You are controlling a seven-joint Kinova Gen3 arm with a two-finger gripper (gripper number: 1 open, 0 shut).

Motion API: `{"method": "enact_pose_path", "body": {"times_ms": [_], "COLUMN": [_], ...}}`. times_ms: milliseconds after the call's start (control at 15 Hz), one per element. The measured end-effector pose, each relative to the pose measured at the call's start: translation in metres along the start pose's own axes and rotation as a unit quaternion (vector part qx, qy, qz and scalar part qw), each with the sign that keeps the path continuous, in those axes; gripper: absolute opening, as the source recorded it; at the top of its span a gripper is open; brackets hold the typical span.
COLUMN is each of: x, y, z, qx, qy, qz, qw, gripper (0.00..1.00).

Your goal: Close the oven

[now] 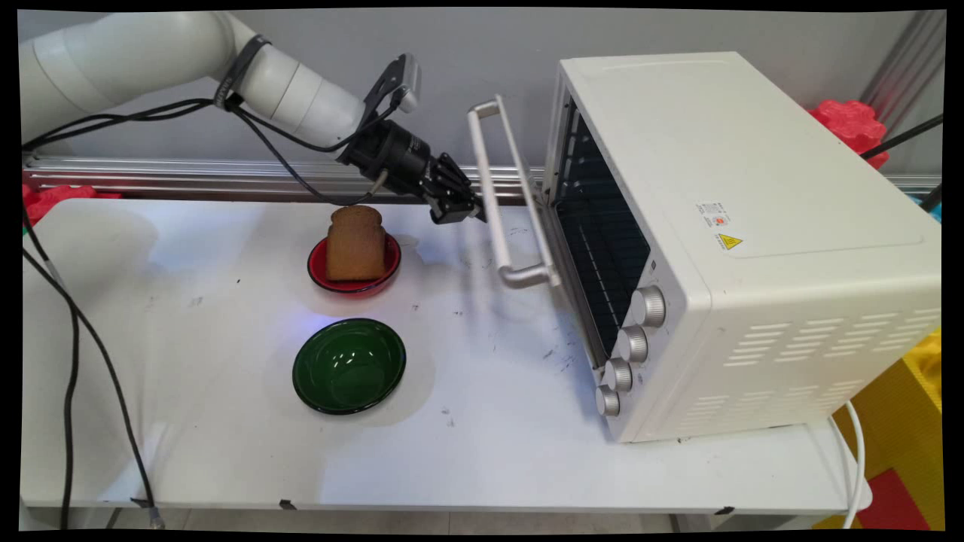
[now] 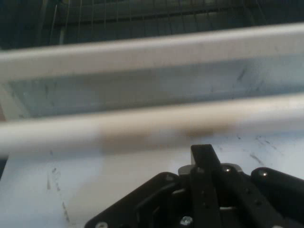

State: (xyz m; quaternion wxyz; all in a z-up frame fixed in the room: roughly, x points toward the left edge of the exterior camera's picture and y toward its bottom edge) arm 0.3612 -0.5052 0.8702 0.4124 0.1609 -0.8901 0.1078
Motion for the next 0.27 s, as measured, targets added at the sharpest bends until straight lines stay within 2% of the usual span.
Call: {"method": "enact_pose_path", "body": {"times_ms": [267], "x": [0.01], "y": [-0.0003], "z": [0.0039], "qx": [-0.001], "qy": [0.002], "qz": [-0.001], "qw": [1.0], "gripper": [0.0]}}
